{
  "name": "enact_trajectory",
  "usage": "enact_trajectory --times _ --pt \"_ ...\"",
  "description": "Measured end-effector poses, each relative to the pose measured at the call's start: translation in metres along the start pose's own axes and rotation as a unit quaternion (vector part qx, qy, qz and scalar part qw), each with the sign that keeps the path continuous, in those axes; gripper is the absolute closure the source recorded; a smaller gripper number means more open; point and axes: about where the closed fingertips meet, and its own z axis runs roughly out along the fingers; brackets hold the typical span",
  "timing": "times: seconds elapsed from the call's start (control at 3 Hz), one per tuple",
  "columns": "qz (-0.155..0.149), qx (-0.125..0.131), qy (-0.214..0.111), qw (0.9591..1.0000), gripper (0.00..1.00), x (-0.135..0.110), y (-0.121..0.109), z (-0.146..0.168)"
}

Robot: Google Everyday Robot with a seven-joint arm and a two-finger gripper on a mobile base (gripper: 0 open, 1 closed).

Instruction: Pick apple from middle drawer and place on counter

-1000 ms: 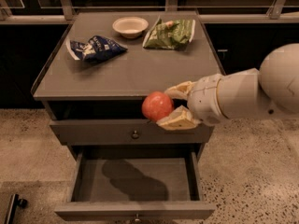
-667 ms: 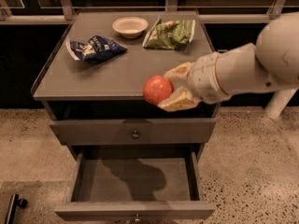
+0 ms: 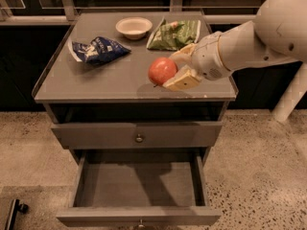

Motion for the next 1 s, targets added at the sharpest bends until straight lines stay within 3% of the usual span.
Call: enact_trajectory --times 1.0 --pt "0.055 0.027 0.015 0.998 1.0 0.031 -0.061 0.032"
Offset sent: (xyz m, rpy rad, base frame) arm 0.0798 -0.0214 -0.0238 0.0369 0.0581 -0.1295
